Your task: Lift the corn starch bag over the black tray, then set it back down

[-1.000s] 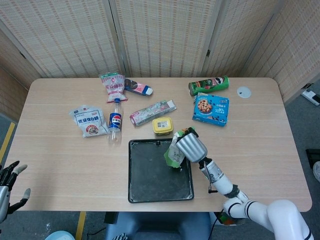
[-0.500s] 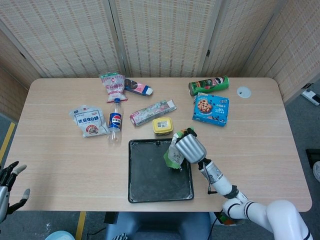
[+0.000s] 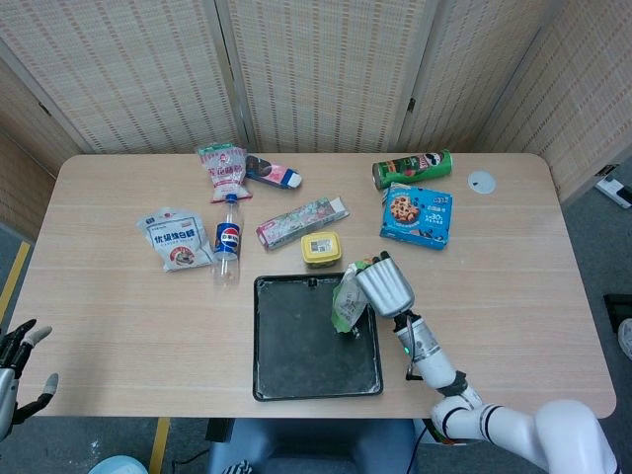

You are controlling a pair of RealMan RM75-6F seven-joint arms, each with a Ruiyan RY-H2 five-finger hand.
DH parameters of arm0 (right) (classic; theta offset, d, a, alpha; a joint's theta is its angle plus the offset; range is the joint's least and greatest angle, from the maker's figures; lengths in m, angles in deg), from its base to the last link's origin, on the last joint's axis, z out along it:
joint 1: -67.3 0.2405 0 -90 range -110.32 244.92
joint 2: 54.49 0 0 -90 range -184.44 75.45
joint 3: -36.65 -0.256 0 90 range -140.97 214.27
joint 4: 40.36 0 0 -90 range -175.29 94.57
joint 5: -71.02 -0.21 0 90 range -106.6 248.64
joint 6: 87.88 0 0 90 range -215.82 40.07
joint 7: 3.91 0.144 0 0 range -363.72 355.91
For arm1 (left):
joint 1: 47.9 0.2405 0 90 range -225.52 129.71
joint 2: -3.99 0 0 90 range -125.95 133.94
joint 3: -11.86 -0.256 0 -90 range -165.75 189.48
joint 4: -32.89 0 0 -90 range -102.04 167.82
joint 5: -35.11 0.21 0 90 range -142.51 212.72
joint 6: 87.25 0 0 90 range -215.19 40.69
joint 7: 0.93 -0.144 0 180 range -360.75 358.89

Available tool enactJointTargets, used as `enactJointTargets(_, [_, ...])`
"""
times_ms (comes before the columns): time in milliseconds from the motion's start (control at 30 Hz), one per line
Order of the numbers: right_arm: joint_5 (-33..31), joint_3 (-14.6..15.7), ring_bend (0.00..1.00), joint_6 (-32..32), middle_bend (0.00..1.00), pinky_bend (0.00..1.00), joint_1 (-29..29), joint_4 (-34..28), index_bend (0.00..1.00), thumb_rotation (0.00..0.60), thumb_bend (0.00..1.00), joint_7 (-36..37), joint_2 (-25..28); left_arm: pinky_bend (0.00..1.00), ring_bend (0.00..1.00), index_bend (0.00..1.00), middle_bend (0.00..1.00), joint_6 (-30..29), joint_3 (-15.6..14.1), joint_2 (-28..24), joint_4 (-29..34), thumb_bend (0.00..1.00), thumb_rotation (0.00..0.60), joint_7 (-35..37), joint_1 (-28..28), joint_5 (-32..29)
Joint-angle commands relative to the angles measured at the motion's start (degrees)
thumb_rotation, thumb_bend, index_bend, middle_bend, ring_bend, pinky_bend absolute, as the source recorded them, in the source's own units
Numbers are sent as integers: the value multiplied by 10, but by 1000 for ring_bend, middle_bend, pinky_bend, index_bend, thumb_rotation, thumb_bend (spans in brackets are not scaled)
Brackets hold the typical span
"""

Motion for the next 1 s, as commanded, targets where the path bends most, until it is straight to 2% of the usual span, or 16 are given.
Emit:
enactJointTargets(33, [-56, -20, 723, -55, 594, 591, -16, -77, 409, 600, 522, 47, 57, 38, 156, 211, 128, 0, 0, 0, 1, 438, 600, -2, -1, 1])
enactJointTargets(333, [-160, -47, 709, -148, 583, 591, -36, -184, 410, 600, 523, 160, 163, 38, 156, 211, 128, 2, -1, -1, 13, 438, 600, -16, -5, 8])
enactJointTargets(500, [-190, -48, 706, -234, 583, 591, -37, -214, 410, 600, 523, 271, 218, 38, 155, 211, 128, 3, 0, -3, 27, 438, 600, -29, -8, 12])
enactJointTargets(733, [-138, -28, 701, -324, 583, 591, -25, -192, 409, 600, 524, 414, 250, 38, 153, 211, 128, 7, -1, -6, 43, 438, 600, -47, -11, 16])
enactJointTargets(1000, [-29, 6, 699, -344, 583, 592, -11, -137, 409, 600, 525, 573, 251, 38, 152, 211, 128, 9, -3, -8, 54, 438, 600, -59, -11, 15])
